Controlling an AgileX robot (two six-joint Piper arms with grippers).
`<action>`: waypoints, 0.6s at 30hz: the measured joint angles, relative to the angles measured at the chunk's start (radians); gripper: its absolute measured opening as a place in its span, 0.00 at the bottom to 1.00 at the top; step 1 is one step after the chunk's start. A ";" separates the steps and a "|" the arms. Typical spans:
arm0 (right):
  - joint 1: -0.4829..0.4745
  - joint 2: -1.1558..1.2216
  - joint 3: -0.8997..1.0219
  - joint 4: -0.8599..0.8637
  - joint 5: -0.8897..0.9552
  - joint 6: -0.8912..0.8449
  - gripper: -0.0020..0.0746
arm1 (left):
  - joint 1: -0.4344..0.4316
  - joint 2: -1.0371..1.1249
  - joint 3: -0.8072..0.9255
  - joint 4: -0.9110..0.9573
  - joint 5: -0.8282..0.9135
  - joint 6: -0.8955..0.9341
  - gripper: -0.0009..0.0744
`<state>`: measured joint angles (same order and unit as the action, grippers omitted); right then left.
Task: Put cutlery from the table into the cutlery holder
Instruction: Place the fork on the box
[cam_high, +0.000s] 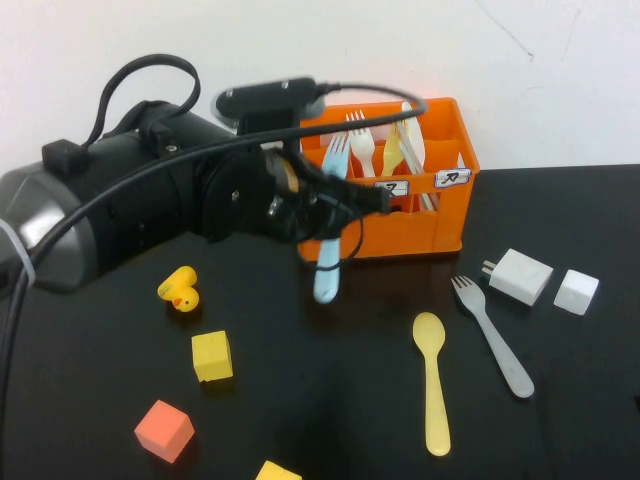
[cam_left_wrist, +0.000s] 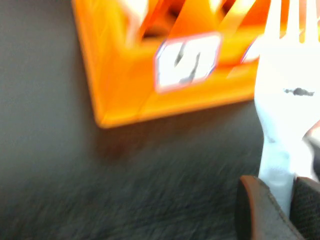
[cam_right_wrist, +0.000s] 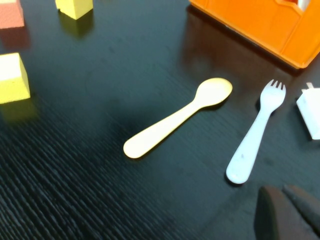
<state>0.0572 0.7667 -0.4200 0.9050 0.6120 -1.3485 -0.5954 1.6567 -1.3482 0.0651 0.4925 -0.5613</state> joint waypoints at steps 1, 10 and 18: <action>0.000 0.000 0.000 0.000 0.000 0.000 0.02 | 0.000 0.000 0.000 0.000 -0.035 -0.002 0.15; 0.000 0.000 0.000 0.000 0.000 0.000 0.02 | 0.007 0.000 0.001 0.081 -0.350 -0.008 0.15; 0.000 0.000 0.000 0.000 -0.002 0.000 0.02 | 0.056 0.054 0.001 0.100 -0.699 -0.011 0.15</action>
<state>0.0572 0.7667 -0.4200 0.9050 0.6102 -1.3485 -0.5389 1.7110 -1.3469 0.1654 -0.2065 -0.5720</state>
